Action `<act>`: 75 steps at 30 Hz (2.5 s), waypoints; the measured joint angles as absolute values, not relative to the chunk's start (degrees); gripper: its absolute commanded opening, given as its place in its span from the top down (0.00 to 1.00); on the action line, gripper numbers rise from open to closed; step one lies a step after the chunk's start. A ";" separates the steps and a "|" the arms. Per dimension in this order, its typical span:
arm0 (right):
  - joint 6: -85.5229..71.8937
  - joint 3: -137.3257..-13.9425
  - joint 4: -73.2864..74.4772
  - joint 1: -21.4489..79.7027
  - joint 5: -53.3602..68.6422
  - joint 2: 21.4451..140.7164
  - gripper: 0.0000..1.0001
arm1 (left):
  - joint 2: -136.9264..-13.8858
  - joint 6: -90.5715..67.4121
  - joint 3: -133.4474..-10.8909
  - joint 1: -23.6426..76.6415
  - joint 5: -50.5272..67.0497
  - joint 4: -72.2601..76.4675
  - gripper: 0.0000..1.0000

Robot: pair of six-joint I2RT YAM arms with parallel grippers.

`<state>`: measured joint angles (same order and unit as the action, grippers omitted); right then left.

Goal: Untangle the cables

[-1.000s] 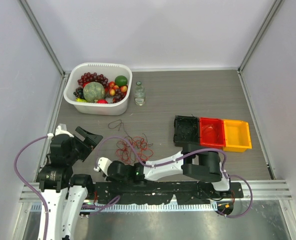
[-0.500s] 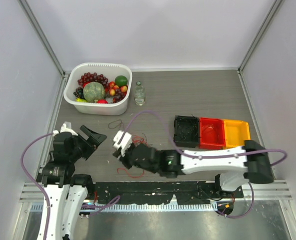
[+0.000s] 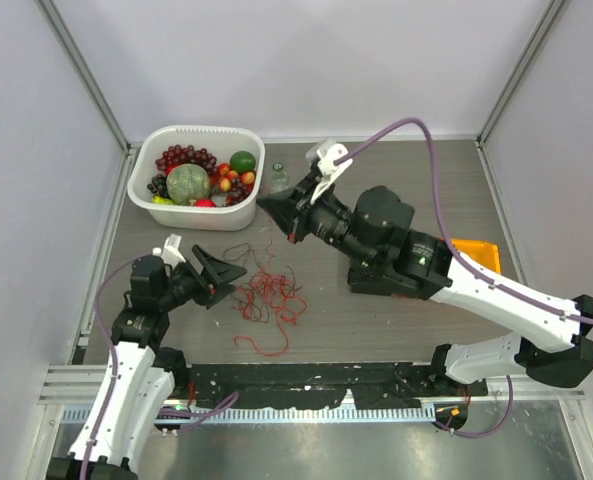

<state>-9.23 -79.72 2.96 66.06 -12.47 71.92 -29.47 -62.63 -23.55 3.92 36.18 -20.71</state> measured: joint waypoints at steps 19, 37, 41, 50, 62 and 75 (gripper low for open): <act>-14.85 -111.15 16.38 65.76 -0.97 80.44 0.99 | -62.83 -50.26 -38.65 35.29 6.63 -6.48 0.30; -16.01 -128.31 7.09 65.60 1.85 70.76 1.00 | -59.33 -49.08 -29.34 23.00 -4.49 -7.20 0.37; -14.87 -128.42 5.74 65.60 1.61 70.41 0.99 | -52.64 -49.52 -28.10 21.91 -2.74 -8.60 0.22; -12.05 -120.40 6.50 65.60 -2.09 71.33 0.99 | -38.04 -49.93 -26.00 21.71 11.94 -7.25 0.00; -10.83 -117.08 7.62 65.60 -3.95 74.78 0.99 | -40.47 -41.56 -26.65 41.28 16.73 10.20 0.00; -12.27 -123.04 6.79 65.60 -2.76 77.25 0.99 | -67.59 -27.77 -35.53 47.68 4.21 17.28 0.36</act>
<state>-12.27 -123.04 6.79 65.60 -2.76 77.25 -67.59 -27.77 -35.53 47.68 4.21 17.28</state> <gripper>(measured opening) 0.028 0.700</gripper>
